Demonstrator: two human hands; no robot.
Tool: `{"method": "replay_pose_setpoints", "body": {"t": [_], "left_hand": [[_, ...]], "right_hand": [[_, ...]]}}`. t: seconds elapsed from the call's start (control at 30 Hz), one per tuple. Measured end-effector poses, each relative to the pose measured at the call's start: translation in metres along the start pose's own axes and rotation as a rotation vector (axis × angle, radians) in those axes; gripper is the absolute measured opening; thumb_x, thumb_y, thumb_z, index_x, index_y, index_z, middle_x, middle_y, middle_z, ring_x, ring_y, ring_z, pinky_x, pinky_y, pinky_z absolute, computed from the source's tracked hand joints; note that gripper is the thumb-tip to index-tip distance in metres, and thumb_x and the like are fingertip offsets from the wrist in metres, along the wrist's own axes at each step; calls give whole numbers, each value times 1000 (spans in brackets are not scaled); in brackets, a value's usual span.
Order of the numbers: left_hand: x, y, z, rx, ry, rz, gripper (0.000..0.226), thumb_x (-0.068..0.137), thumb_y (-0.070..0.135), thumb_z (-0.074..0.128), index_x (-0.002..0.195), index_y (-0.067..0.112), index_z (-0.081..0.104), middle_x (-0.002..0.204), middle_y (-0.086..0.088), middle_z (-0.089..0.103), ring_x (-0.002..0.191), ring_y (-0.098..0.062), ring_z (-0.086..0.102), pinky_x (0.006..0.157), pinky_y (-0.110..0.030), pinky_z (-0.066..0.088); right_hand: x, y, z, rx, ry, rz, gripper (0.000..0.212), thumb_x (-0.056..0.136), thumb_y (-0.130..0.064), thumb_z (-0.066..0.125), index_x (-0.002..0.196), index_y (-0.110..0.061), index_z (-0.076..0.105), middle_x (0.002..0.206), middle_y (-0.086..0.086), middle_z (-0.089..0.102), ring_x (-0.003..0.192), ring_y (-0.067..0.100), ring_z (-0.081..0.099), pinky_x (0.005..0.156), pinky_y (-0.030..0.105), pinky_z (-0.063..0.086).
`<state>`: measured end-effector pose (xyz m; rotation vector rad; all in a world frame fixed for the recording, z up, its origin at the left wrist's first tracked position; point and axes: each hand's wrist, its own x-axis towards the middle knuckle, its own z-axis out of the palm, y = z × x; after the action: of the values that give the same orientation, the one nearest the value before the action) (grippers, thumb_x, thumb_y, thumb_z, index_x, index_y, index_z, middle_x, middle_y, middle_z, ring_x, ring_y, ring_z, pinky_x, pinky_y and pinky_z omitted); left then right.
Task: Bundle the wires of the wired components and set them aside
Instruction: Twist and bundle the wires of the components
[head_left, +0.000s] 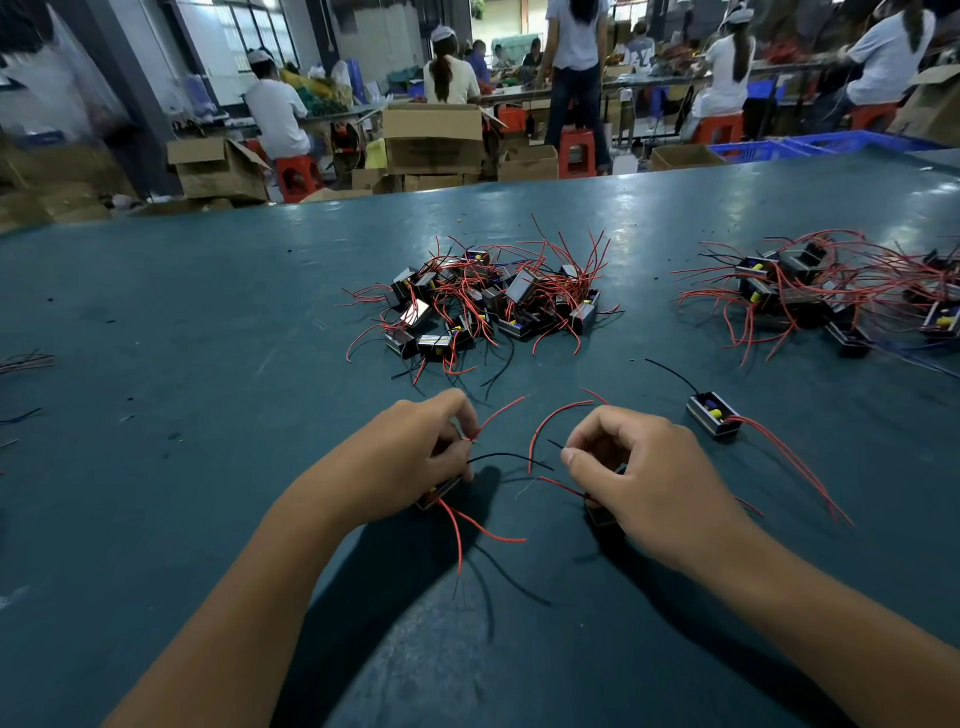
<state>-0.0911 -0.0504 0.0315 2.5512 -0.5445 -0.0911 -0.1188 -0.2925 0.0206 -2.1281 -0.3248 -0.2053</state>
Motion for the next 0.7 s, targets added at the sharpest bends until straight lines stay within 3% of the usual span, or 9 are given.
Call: {"method": "replay_pose_setpoints", "body": {"t": [0.13,0.3,0.43,0.57,0.7], "left_hand": [[1,-1,4,56,27,2,23,100,18,52,92,39,45,80,21,70,62,-8,58,57,-25,47],[1,0,4,101,39,22,19,97,15,56,93,32,64,82,41,56,68,1,55,58,-11,41],[1,1,4,94,26,78,4,96,32,63,94,30,66,82,37,57,71,7,54,60,-10,38],[1,1,5,119,23,72,3,95,31,66,92,32,66,84,40,55,74,7,53,60,-12,34],[-2,-2,0,70,-18,70,5,94,33,66,89,34,65,87,21,62,76,-7,58,68,-28,48]], "right_hand": [[0,1,0,26,4,19,14,85,-20,69,75,-25,60,65,-6,64,57,14,59,57,26,47],[0,2,-3,2,-31,-9,17,86,-14,65,79,-25,55,68,-3,64,60,14,58,59,26,47],[2,1,-8,24,-98,10,19,88,-11,61,83,-28,56,71,-4,64,62,16,63,63,34,54],[3,3,-11,163,-149,97,32,91,1,51,79,-28,59,77,-1,68,62,14,65,61,25,55],[5,1,-16,412,-198,228,41,93,16,32,91,-7,66,89,17,69,74,18,66,72,28,60]]}}
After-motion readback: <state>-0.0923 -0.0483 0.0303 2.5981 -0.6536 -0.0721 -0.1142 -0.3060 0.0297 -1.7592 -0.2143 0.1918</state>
